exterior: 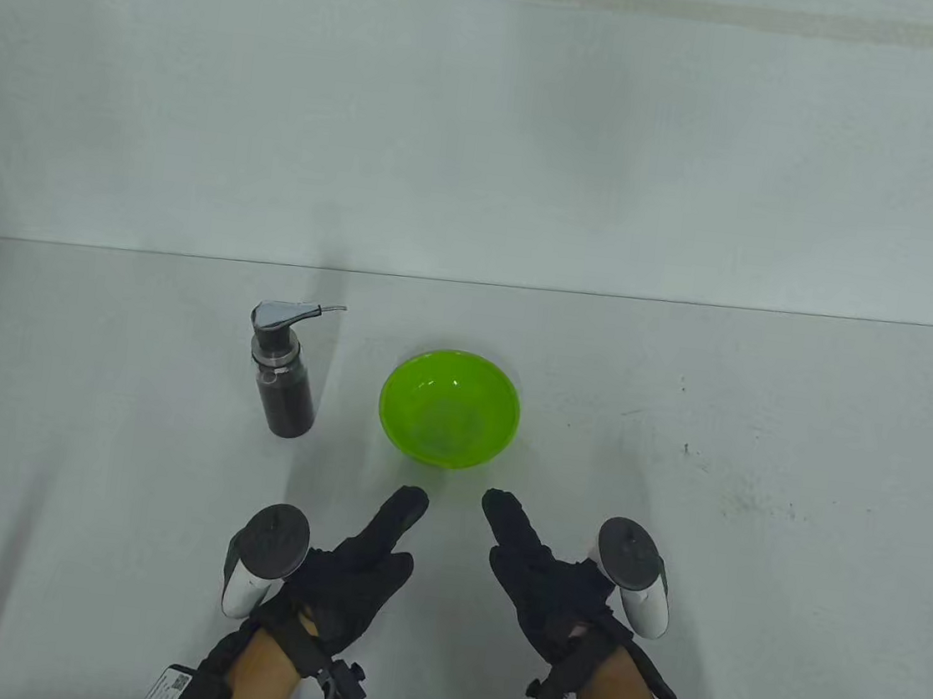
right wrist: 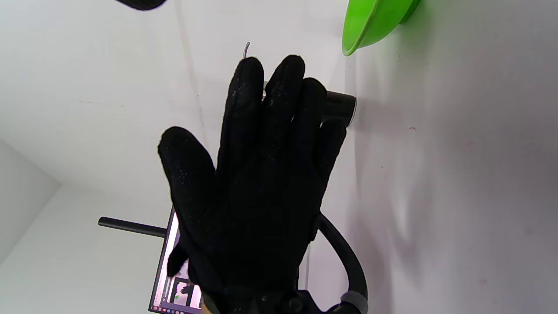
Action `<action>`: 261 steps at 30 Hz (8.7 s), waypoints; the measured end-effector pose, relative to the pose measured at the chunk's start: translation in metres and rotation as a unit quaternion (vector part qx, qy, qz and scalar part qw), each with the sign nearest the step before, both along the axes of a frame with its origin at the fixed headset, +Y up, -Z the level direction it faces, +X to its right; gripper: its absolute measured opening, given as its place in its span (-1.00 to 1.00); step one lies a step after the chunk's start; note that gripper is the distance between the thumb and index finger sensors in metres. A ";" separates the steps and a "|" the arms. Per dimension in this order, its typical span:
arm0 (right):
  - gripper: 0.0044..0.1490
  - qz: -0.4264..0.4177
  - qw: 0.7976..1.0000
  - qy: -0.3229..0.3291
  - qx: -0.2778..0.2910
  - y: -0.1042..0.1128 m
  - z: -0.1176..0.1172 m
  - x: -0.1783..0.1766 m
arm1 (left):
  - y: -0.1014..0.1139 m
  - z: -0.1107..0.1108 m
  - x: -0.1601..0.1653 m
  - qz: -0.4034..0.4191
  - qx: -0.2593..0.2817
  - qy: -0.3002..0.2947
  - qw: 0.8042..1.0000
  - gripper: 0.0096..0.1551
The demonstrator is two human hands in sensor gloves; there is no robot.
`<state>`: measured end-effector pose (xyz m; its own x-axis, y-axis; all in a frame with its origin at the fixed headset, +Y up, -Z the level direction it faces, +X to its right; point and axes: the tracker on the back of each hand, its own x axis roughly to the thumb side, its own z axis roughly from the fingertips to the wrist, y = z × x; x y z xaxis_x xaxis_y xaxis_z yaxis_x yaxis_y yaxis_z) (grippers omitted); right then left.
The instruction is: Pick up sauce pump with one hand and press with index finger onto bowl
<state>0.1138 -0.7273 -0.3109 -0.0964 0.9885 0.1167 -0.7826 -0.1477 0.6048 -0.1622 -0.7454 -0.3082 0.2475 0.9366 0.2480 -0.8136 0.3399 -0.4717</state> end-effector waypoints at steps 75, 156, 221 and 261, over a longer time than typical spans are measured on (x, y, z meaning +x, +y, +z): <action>-0.38 0.263 0.899 -0.330 -0.117 -0.008 -0.194 0.005 | -0.006 0.002 0.011 0.013 -0.039 -0.025 0.999 0.06; 0.01 -0.090 0.989 -0.116 0.007 0.040 0.020 0.002 | 0.023 0.012 -0.003 0.088 -0.011 -0.023 0.996 0.07; 0.02 -0.090 0.995 -0.035 0.013 0.005 0.011 -0.007 | 0.016 -0.172 -0.135 -0.034 0.292 0.354 0.888 0.50; -0.03 -0.100 0.995 -0.001 -0.006 0.003 0.016 -0.019 | 0.177 -0.065 -0.108 -0.193 0.328 0.207 0.902 0.47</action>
<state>0.0945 -0.7241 -0.2947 0.1025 0.9893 0.1042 -0.7969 0.0189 0.6038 -0.2701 -0.5688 -0.3731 0.7214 0.4471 0.5289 -0.6356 0.7306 0.2493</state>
